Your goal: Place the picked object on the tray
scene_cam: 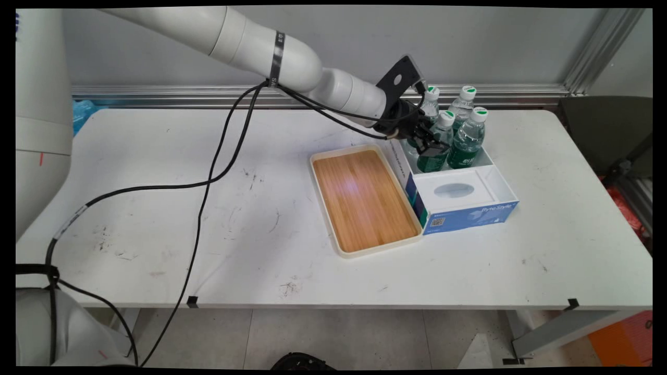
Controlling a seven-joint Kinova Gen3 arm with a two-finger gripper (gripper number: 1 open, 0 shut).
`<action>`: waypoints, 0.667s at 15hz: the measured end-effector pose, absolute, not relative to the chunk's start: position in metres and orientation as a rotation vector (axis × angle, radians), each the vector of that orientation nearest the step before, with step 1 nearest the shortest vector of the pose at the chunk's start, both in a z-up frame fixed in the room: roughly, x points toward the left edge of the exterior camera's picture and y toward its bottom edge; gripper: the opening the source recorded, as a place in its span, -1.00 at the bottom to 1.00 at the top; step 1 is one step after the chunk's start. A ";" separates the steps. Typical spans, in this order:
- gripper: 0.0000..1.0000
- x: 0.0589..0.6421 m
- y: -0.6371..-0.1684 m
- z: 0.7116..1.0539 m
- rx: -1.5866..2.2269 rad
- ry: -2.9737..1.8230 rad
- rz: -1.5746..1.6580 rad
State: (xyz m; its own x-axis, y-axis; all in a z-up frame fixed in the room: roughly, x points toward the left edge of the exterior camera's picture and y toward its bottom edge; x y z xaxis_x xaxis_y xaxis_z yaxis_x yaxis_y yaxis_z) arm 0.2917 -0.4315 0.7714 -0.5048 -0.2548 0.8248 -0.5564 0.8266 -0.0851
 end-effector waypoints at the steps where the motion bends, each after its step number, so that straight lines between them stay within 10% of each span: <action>1: -1.00 0.292 -0.432 0.771 0.594 -2.115 0.428; 10: -1.00 0.294 -0.430 0.783 0.602 -2.103 0.422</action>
